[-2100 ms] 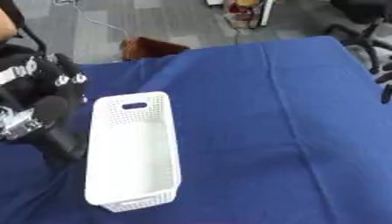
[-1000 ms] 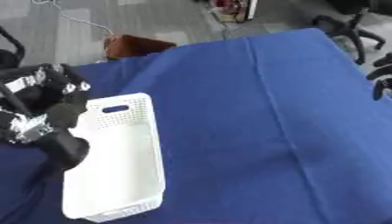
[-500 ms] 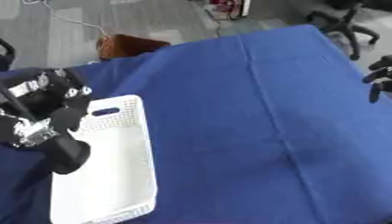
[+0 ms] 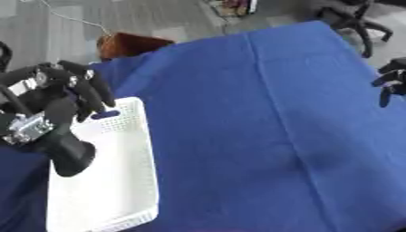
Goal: Pick up objects on the table and place them in the box.
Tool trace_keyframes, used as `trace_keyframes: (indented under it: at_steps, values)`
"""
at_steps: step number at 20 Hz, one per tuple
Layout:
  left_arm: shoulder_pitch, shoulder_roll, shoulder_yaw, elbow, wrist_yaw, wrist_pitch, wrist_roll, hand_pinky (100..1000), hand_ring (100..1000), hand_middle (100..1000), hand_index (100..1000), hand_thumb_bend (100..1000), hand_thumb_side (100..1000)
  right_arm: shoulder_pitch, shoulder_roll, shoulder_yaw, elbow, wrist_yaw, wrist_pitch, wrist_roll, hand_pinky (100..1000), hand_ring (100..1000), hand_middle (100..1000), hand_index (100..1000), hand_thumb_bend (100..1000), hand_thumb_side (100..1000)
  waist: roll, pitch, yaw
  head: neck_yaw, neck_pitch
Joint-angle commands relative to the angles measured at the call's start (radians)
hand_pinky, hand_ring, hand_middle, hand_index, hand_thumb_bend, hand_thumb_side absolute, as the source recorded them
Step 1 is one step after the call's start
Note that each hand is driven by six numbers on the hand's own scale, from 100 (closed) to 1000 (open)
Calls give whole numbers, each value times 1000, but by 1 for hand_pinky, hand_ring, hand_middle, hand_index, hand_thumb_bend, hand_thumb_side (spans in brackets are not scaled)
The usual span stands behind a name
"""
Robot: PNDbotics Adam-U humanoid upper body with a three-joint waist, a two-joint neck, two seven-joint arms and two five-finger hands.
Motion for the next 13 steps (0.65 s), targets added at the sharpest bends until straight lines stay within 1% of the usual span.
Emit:
trace_keyframes:
  at_steps: [1,2,3,4,5,6,13]
  values:
    - [-11,16,8,-13,-43,-164,-124,699,814,952,923,100,811,-15,-24,-7,-12,0,-184,180,392,658,701,813,1000,541,-8,-16,2,-3,-11]
    - [-10,16,9,-12,-55,-179,-127,702,816,953,924,100,814,-14,-24,-7,-12,0,-185,180,392,658,701,813,1000,541,-9,-16,3,-3,-10]
    - [-9,16,9,-11,-65,-190,-128,732,833,969,934,100,824,-14,-24,-8,-12,0,-185,180,392,658,701,814,1000,541,-9,-16,4,-3,-10]
    - [-8,16,8,-9,-76,-200,-130,725,830,969,934,100,827,-14,-23,-8,-12,0,-185,180,392,658,701,814,1000,541,-11,-16,5,-3,-10]
    - [-7,15,7,-8,-84,-207,-131,756,841,975,939,100,838,-14,-23,-8,-12,0,-185,180,392,658,702,814,1000,541,-11,-17,6,-4,-10]
    - [-6,15,6,-6,-92,-213,-132,759,842,975,938,100,839,-14,-22,-8,-12,0,-186,180,392,658,702,814,1000,541,-13,-17,7,-4,-10]
    - [-1,17,3,-1,-114,-228,-131,793,850,974,940,100,830,-10,-18,-10,-11,-1,-185,180,392,658,702,814,1000,541,-18,-22,11,-6,-9]
